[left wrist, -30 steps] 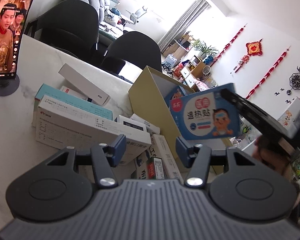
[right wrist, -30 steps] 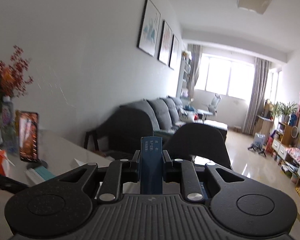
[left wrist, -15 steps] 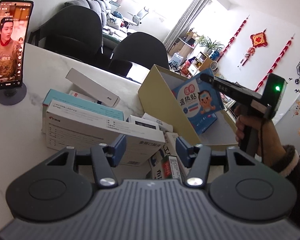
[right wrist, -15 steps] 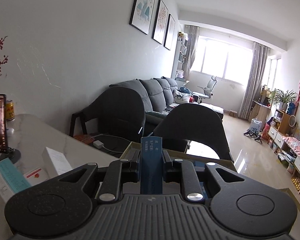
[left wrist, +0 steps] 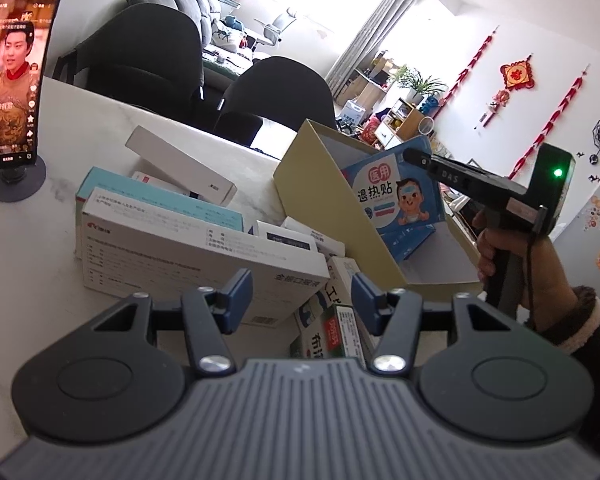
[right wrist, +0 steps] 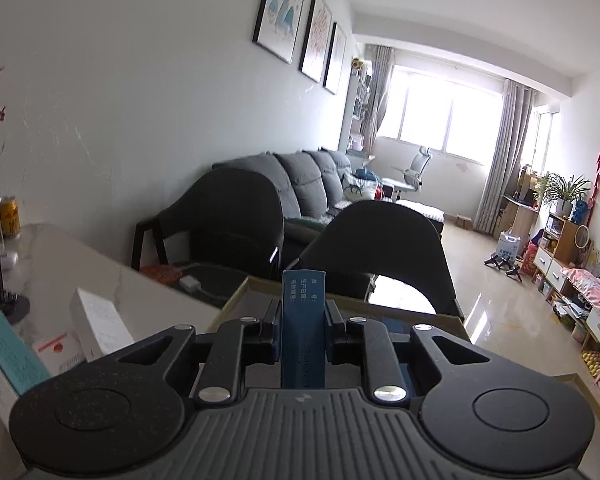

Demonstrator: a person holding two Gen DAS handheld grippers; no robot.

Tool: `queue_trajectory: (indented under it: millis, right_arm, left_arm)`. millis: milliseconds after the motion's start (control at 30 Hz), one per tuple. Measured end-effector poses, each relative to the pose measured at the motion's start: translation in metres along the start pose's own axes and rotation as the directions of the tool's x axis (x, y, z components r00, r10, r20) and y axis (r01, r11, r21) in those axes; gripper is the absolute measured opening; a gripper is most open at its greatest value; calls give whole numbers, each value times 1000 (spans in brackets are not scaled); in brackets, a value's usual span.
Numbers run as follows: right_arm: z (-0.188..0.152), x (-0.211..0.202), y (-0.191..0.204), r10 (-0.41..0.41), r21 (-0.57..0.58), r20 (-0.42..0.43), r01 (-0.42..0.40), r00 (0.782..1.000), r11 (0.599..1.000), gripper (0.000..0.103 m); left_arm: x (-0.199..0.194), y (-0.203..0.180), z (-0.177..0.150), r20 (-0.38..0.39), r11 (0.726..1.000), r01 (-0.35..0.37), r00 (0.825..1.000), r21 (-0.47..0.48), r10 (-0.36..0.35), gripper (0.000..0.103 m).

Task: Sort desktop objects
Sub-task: 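Lower the long box upright into the beige box with the right gripper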

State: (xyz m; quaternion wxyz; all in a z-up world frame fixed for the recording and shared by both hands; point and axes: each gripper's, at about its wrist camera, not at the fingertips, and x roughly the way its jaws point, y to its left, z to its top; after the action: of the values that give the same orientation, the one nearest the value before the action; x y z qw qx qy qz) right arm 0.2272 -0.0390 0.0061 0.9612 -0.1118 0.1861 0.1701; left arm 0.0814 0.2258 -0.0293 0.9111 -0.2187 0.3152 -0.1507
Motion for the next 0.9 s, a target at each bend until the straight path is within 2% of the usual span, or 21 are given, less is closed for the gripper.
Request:
queue_trajectory:
  millis: [233,433,700,900]
  right_arm:
    - [-8,-18,2,40,-62,-129,-48,991,997,22]
    - [-16,-27,7,64,-123,-244,-96,968,988,23]
    - [-19,-9,-6,83,-105,-405,-136,911,985,23]
    - [-30,13,-6,104,-53,-473,-146,875,988,23]
  left_arm:
    - [-5,-2,-7,1,1000,15,1000,-3,-15,54]
    - [-10,-3,-14,4,1000,27,1000,-8,-27,54]
    - [-1,3,-15,7,999,36,999,-15,-35,54]
    - [-1,6,-15,1,999,28,1000,-16,-28,54]
